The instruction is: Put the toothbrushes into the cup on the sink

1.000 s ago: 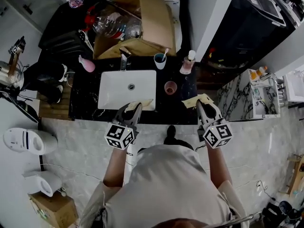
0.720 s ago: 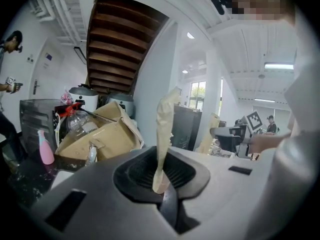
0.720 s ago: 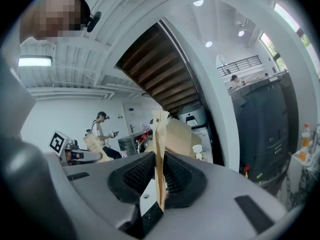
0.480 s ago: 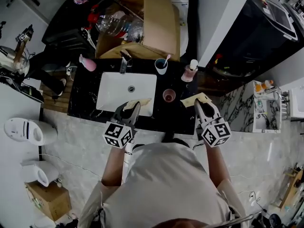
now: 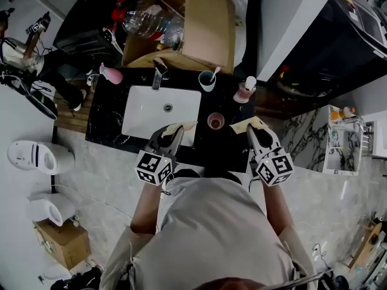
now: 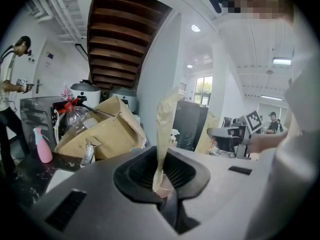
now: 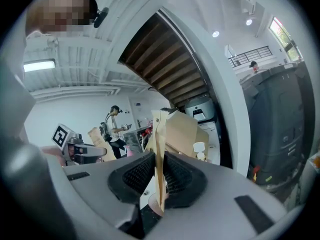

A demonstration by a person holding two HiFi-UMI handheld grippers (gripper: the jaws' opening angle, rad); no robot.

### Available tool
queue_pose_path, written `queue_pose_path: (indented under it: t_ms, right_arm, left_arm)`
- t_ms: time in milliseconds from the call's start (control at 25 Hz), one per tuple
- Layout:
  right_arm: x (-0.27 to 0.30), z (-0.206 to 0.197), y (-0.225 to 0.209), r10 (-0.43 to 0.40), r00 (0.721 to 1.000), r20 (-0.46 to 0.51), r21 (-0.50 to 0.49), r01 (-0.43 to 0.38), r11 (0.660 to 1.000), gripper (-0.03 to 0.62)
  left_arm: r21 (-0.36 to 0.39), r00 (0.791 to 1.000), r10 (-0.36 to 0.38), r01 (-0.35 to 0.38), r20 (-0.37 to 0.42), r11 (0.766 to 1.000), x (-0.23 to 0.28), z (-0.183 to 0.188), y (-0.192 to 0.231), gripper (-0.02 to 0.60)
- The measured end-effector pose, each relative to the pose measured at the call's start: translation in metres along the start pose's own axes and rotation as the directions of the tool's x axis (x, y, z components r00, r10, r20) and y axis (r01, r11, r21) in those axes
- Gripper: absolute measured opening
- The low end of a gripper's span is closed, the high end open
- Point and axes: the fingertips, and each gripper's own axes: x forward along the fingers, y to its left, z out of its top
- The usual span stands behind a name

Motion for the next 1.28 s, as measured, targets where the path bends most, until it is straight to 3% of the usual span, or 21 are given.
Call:
queue_pose_path:
  t_ms: [680,960,1280]
  right_arm:
    - [0.028,-0.003,0.005,-0.130,0.991,-0.016,0.017,0.130,0.991,0.071]
    - [0.054,-0.014,0.009,-0.146,0.989,-0.021,-0.008,0.146,0.989,0.071]
    - [0.090,-0.044,0.016,-0.103,0.993,-0.060,-0.047,0.101,0.994,0.071]
  left_arm:
    - [-0.005,0.992,-0.122,0.122,-0.040,0.993,0.023,-0.011,0.037,0.037]
    - [-0.020,0.990,-0.126,0.125,-0.056,0.992,0.017,-0.020,0.052,0.037]
    - [-0.044,0.994,-0.091,0.088,-0.068,0.995,0.004,-0.030,0.066,0.037]
